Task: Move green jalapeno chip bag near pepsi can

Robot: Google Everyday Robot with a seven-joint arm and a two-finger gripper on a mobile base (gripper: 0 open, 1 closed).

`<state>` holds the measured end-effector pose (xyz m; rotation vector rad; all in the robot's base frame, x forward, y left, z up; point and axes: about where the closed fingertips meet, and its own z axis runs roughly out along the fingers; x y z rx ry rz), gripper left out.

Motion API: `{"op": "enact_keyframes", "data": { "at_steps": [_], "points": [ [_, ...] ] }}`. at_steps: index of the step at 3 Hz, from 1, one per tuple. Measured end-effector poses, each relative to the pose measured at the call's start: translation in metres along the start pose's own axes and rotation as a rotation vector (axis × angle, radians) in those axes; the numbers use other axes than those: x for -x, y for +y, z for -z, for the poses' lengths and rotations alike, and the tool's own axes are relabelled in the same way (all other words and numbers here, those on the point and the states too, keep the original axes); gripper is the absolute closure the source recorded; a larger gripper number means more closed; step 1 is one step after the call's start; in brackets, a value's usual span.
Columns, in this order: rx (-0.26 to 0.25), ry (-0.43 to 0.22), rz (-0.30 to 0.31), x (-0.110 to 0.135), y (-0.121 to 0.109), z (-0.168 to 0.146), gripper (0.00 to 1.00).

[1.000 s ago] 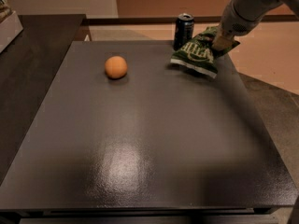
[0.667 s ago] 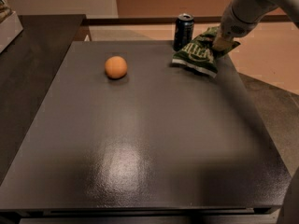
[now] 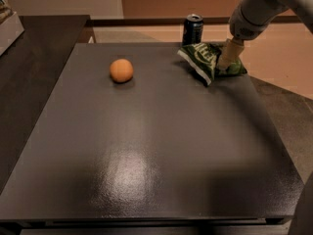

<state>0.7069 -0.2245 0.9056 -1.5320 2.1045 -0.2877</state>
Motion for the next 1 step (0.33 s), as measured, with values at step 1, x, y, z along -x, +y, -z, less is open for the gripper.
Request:
{"op": "enact_keyframes", "data": {
  "at_steps": [1],
  "points": [
    [0.0, 0.0, 0.0, 0.0, 0.0, -0.0001, 0.0]
  ]
}}
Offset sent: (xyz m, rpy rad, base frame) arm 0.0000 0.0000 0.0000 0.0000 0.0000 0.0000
